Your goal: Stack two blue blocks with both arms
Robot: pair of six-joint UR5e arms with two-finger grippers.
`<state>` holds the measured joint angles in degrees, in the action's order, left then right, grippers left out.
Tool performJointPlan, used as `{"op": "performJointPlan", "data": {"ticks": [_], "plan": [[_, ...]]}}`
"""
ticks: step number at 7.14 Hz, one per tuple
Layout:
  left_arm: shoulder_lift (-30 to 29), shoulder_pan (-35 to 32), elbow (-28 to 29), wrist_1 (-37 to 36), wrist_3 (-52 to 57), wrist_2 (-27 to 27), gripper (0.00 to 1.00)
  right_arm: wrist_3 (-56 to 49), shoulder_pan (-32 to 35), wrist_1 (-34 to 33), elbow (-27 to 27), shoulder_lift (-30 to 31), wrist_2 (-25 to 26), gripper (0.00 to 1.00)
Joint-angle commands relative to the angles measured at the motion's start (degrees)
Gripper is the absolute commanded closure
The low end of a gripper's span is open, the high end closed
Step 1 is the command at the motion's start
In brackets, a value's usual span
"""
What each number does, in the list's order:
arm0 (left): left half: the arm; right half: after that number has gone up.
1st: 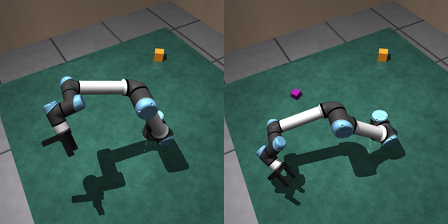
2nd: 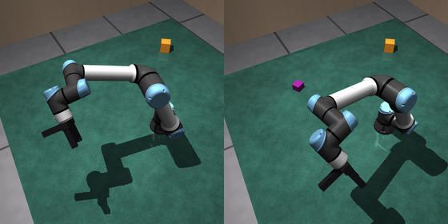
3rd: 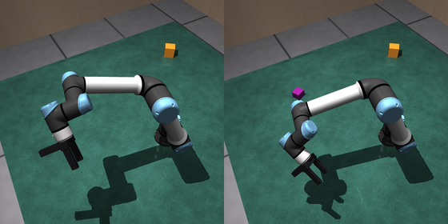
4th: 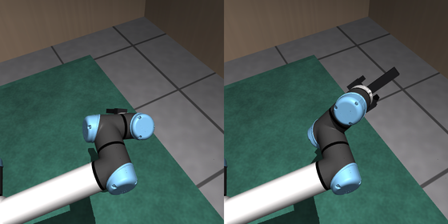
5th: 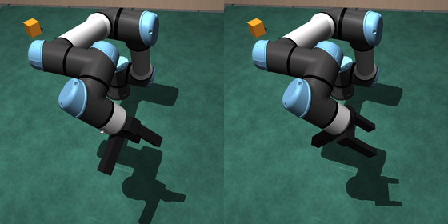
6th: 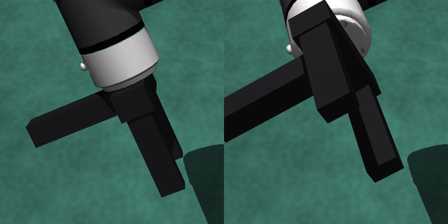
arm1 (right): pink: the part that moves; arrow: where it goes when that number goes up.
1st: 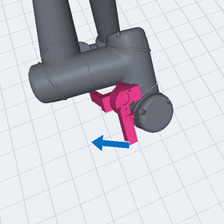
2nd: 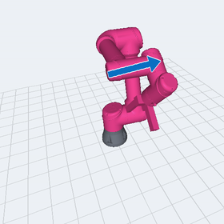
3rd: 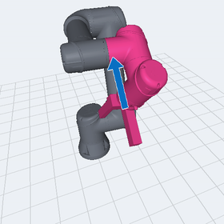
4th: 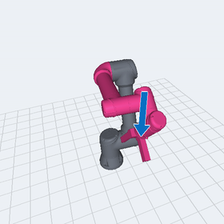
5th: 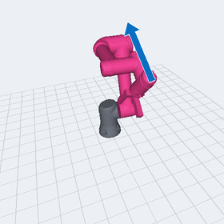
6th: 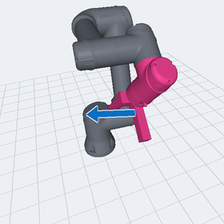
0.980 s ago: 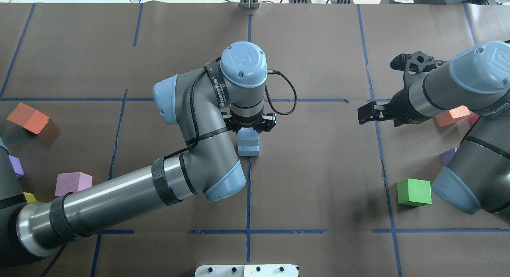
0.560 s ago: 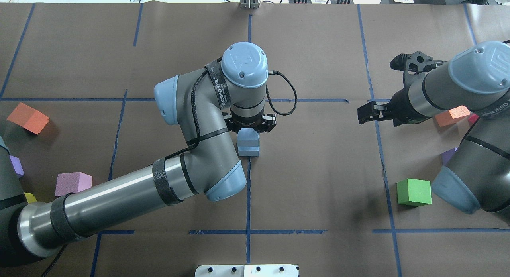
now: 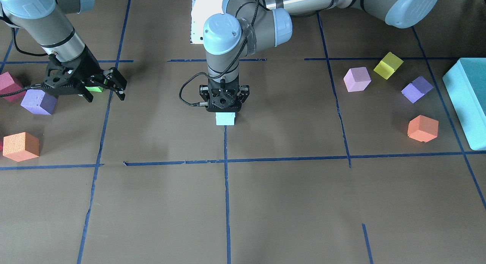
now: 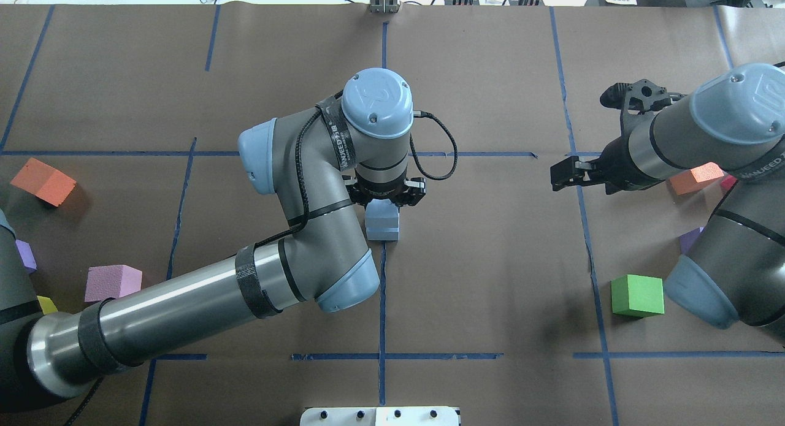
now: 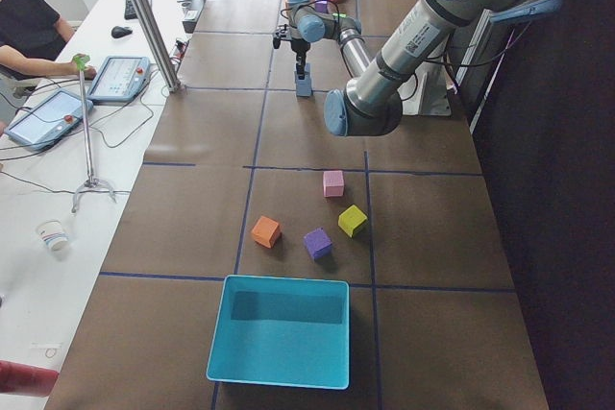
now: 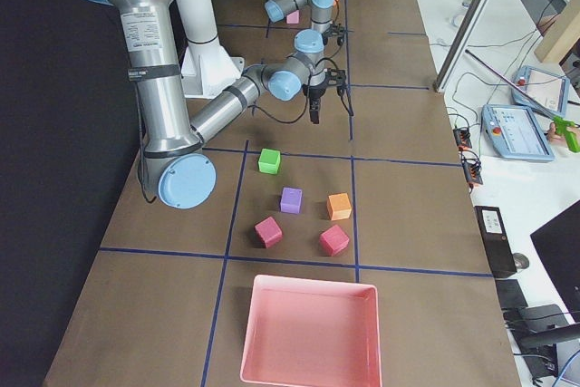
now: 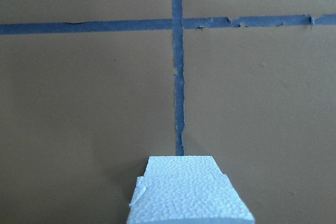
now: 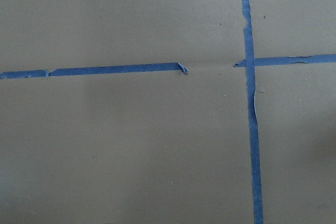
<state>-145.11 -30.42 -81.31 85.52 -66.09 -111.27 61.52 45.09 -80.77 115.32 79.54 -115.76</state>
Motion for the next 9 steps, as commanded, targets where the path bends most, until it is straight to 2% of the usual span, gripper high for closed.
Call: {"op": "performJointPlan", "data": {"ticks": [1, 7, 8, 9], "plan": [[0.09, 0.01, -0.08, 0.0, 0.0, 0.0, 0.71, 0.0, 0.0, 0.0, 0.0, 0.0, -0.08, 0.0], [0.27, 0.89, 0.01, 0.0, 0.0, -0.09, 0.68, 0.09, 0.0, 0.0, 0.08, 0.0, 0.01, 0.0], [0.27, 0.89, -0.08, 0.0, 0.09, -0.09, 0.63, 0.09, 0.0, 0.09, 0.08, 0.0, 0.01, 0.0], [0.27, 0.98, -0.16, 0.17, 0.61, -0.18, 0.18, 0.09, 0.0, 0.0, 0.08, 0.0, -0.08, 0.0]]}}
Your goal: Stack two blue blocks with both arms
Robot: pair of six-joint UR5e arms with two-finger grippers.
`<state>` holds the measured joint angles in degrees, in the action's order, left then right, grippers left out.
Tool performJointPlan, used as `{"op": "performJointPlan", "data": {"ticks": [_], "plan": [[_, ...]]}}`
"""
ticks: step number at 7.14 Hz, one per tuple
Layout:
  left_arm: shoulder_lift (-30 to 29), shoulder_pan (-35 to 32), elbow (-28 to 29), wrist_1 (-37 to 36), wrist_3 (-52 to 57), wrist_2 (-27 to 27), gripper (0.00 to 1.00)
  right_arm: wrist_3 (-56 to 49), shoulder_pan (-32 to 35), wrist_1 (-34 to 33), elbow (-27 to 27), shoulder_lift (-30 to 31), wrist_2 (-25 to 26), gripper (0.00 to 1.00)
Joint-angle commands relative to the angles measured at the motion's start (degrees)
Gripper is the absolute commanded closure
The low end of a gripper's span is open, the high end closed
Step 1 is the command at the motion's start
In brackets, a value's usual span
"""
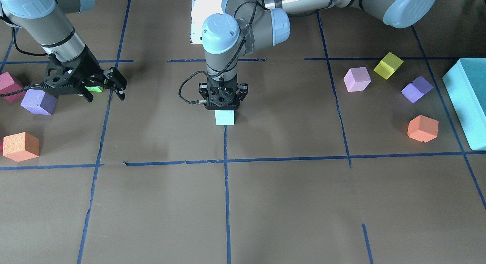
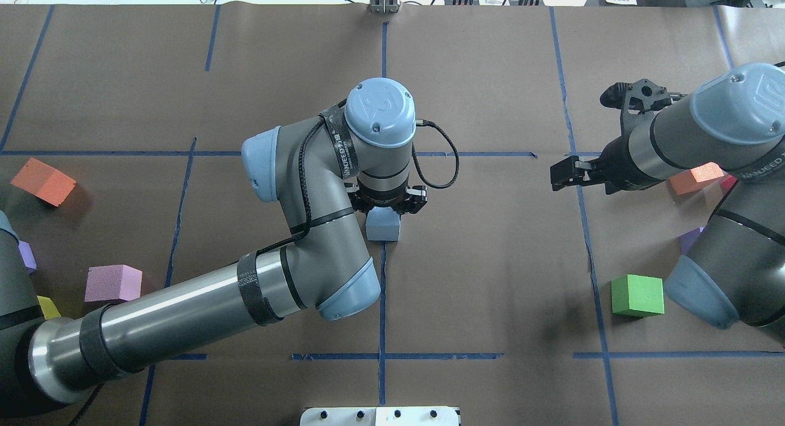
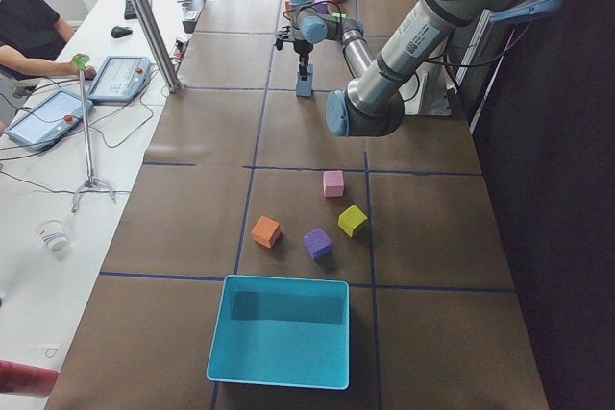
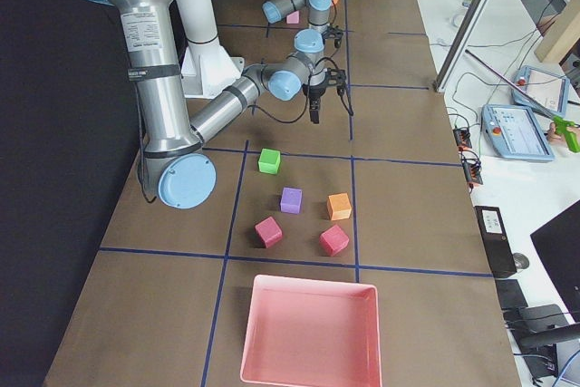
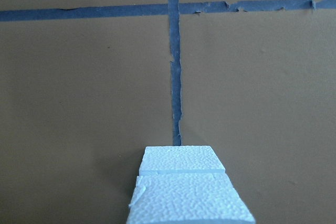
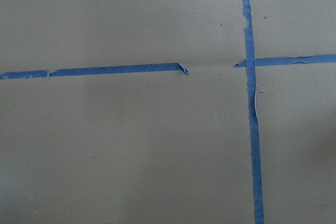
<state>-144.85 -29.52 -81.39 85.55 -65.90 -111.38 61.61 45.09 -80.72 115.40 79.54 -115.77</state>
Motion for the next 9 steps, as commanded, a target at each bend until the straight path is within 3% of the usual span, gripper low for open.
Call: {"op": "performJointPlan", "data": {"ticks": [1, 4, 6, 9], "plan": [[0.1, -0.01, -0.44, 0.14, 0.51, -0.15, 0.0, 0.0, 0.0, -0.05, 0.0, 0.0, -0.07, 0.0], [0.18, -0.1, -2.88, -0.21, 0.51, -0.07, 0.0, 0.0, 0.0, -0.05, 0.0, 0.0, 0.02, 0.0], [3.24, -1.32, -15.31, -10.78, 5.12, -0.06, 0.0, -0.09, 0.0, -0.05, 0.0, 0.09, -0.07, 0.0], [21.39, -9.2, -38.69, -17.86, 21.25, -0.5, 0.0, -3.49, 3.4, 0.04, 0.44, 2.18, -2.42, 0.0]]}}
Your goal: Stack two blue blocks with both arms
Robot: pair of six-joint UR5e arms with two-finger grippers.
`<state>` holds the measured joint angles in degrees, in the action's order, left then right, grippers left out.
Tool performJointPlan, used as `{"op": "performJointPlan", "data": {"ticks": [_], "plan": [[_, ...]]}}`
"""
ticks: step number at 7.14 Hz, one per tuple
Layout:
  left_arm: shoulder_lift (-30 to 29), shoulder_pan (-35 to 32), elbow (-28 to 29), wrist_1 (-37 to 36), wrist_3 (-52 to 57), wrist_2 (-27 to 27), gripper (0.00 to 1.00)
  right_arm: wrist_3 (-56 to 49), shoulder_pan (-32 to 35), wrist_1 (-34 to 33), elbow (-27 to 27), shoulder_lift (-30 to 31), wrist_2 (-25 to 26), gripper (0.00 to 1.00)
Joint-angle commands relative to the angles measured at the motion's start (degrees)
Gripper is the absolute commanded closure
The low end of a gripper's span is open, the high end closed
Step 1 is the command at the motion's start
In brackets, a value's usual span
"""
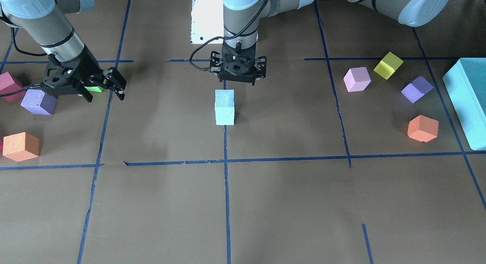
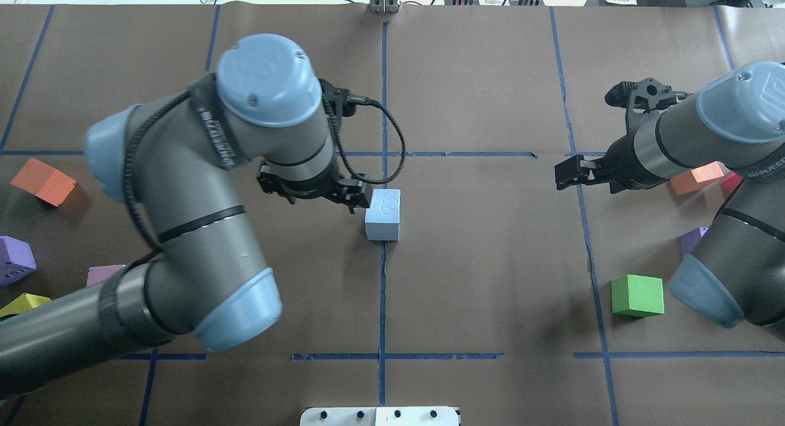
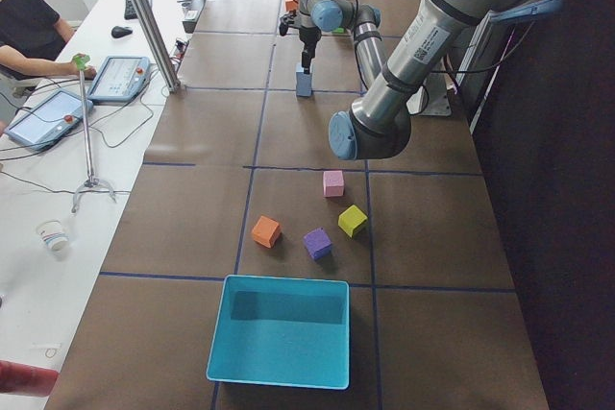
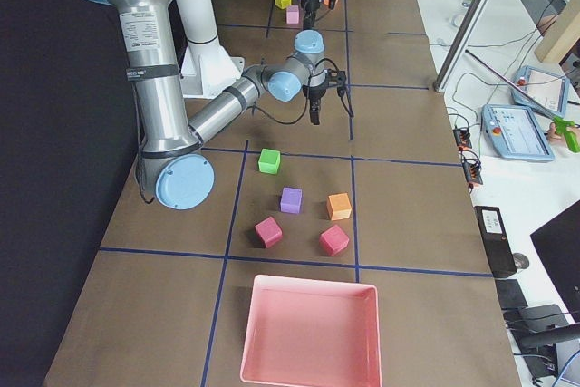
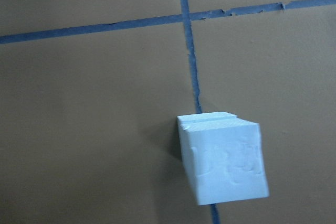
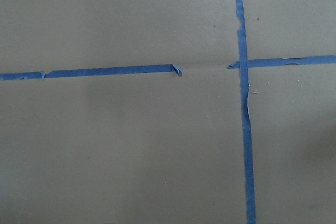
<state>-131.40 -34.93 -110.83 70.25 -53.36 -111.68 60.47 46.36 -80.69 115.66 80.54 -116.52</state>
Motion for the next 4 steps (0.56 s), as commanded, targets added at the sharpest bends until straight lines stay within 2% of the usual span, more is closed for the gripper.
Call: {"op": "performJointPlan", "data": {"ticks": [1, 3, 4], "plan": [[14.79, -7.22, -12.45, -2.31, 16.11, -2.65, 0.0, -5.77, 5.73, 0.1, 0.1, 2.5, -5.35, 0.0], [26.93, -19.68, -11.96, -0.64, 35.43, -9.23, 0.0, -17.87, 15.21, -0.6, -0.52, 6.37, -12.22, 0.0], [30.38, -25.92, -9.26, 0.93, 40.04, -12.57, 0.0, -23.93, 19.08, -0.69, -1.65, 8.47, -15.29, 0.0]]}}
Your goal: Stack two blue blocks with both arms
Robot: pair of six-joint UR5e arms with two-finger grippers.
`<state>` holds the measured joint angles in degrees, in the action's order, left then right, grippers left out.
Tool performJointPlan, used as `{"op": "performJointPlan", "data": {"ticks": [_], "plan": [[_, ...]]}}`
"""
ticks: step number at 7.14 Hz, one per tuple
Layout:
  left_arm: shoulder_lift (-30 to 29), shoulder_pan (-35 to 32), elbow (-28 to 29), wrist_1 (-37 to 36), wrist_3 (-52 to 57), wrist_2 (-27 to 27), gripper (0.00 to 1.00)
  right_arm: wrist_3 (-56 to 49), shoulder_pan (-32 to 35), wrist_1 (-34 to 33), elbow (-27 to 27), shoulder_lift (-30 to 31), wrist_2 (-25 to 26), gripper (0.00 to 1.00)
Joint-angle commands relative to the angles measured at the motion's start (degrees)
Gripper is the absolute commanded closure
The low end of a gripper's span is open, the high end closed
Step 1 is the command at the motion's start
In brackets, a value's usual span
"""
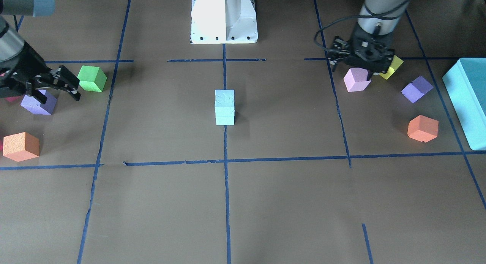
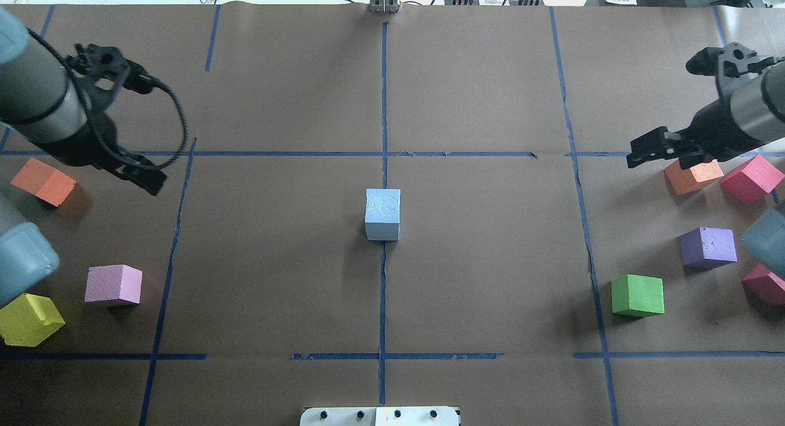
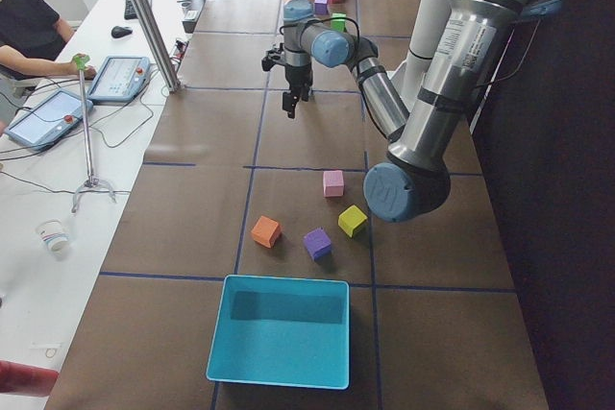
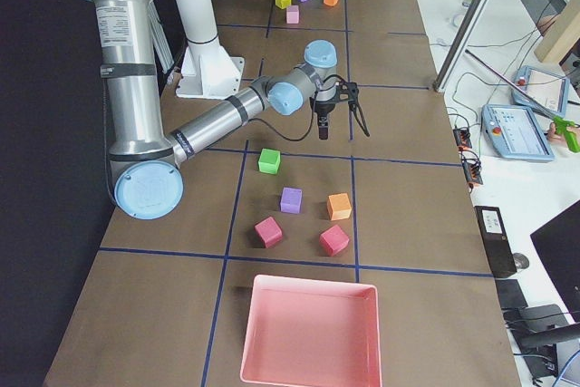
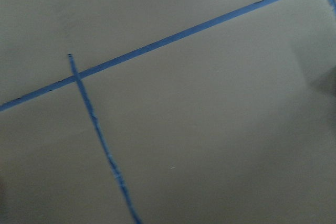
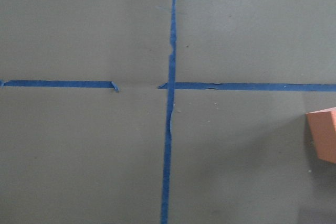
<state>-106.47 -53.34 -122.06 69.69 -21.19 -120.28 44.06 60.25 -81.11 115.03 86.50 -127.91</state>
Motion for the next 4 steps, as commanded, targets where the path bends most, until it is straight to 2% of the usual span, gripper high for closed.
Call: {"op": "performJointPlan", "data": {"ticks": [1, 2, 3, 4], "plan": [[7.66, -12.79, 7.57, 4.73, 16.01, -8.17, 0.0, -12.98, 9.06, -0.45, -2.17, 4.27, -5.67, 0.0], [8.81, -18.93, 13.54, 6.76, 24.88, -9.69, 0.0, -15.47, 11.71, -0.8, -2.7, 5.59, -7.69, 0.0], [7.78, -28.74, 21.52, 6.87, 33.94, -13.71, 0.0, -18.11, 12.78, -0.81, -2.88, 7.61, -8.4, 0.0], [7.16, -33.53, 25.08, 6.43, 38.03, -16.53, 0.0, -20.48, 13.4, -0.63, -2.54, 9.02, -8.5, 0.0]]}}
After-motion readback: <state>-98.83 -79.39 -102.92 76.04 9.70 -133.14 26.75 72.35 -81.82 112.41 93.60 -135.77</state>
